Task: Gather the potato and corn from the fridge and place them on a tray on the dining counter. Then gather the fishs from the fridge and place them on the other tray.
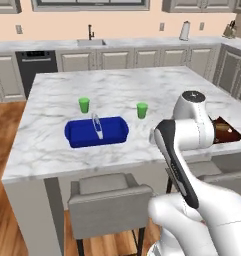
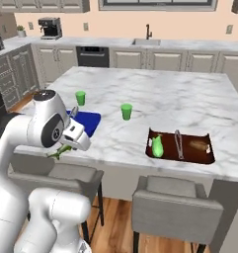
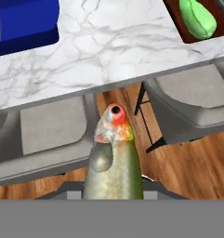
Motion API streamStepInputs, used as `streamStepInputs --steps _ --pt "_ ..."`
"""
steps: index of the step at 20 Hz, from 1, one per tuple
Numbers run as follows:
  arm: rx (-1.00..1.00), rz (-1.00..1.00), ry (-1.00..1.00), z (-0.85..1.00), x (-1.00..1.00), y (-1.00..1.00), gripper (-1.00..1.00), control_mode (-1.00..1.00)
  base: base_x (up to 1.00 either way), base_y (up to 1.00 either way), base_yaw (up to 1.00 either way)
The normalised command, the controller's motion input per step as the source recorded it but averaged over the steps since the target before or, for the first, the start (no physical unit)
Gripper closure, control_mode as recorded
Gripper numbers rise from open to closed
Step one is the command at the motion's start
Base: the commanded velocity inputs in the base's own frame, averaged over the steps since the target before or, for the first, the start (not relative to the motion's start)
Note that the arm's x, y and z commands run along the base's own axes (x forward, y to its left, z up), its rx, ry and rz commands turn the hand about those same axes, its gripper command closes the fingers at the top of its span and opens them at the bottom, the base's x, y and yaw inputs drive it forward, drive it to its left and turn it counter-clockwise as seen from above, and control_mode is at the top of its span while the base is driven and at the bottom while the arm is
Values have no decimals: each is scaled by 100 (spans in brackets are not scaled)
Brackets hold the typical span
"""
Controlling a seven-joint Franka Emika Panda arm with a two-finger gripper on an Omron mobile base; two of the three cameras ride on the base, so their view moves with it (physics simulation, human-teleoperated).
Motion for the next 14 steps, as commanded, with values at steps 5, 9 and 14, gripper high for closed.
streamStepInputs --steps 5,9,14 --pt "0 0 0 0 0 0 100 100 70 3 27" --pt "0 0 0 0 0 0 100 100 86 17 2" --pt "0 0 0 0 0 0 100 100 81 26 0"
